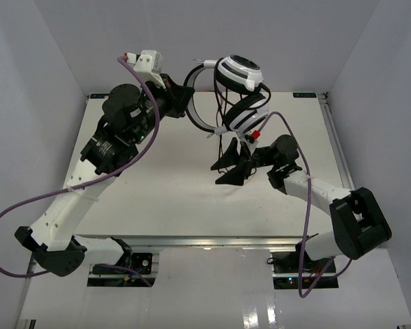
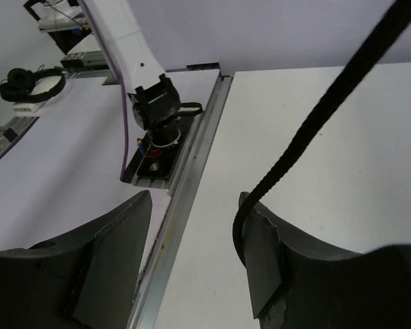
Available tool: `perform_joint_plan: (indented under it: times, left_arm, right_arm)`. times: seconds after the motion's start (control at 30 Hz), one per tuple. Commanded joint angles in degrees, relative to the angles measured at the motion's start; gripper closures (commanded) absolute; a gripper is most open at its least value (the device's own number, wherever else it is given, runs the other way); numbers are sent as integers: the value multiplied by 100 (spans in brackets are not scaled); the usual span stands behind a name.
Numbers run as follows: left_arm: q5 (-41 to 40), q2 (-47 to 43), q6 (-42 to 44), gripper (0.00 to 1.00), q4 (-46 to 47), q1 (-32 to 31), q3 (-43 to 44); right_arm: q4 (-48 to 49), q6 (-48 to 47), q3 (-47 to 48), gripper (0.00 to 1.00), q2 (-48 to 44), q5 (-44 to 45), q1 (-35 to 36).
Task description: Wrap the headphones
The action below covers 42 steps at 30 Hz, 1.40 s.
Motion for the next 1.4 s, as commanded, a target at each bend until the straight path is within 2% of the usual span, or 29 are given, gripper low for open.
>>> perform_joint_plan:
  times: [0.0,0.13,0.3,0.47,0.53,0.6,0.67,0.7,0.77,0.8,0.9,0.97,1.07,1.13,1.23,1.37]
  left_arm:
    - [-285,-101,-254,100,496,-4,509]
    - [-778,96,68,100,435,-3,744]
    - [-1457,404,610,100,183,89,987]
    - [-1498,524,908,100,18,605,799]
    - [-1366,531,911,100,-67,984,657]
    - [-1327,527,932,100,-75,1199,414]
    - [-1335,551,1023,100,-67,1374,242]
    - [-1390,581,1108,100,-67,1399,139]
    - [-1436,676,1303,100,-77,1402,-36]
    - [-1457,748,1403,100,-84,1402,-158]
    - [-1441,937,1594,100,-128,1402,-525]
    - [-1333,1050,1633,100,-128,1402,-923]
    - [-915,1194,1509,100,-121,1389,-1582]
    - [-619,1246,1432,100,-123,1339,-1895]
    - [-345,1314,1398,100,-123,1161,-2295]
    - [24,1372,1484,100,-188,496,-2578]
  right_arm:
    - [1747,807,-314,37,-245,-159,494]
    - [2133,775,-696,35,-687,-249,843]
    - [1840,428,-1035,37,-1256,-427,956]
    - [1761,460,-1155,56,-1596,-751,956]
    - [1743,489,-1148,67,-1698,-820,958]
    - [1417,371,-1091,73,-1760,-875,959]
    - [374,-155,-778,82,-1842,-833,923]
    - [-806,-788,-637,86,-1879,-712,875]
    - [-4675,-3413,786,90,-1852,183,886]
    - [-6684,-5036,1103,91,-1724,1104,1036]
    - [-8102,-5971,2119,92,-1523,2722,1071]
    - [-8776,-6502,2815,92,-1444,3935,1144]
    - [-9166,-7334,3279,92,-1417,5046,1239]
    - [-9142,-7833,3413,92,-1367,5836,1241]
    - [-8995,-8280,3408,92,-1306,6562,1238]
    - [-8563,-8777,3311,92,-1169,7524,1264]
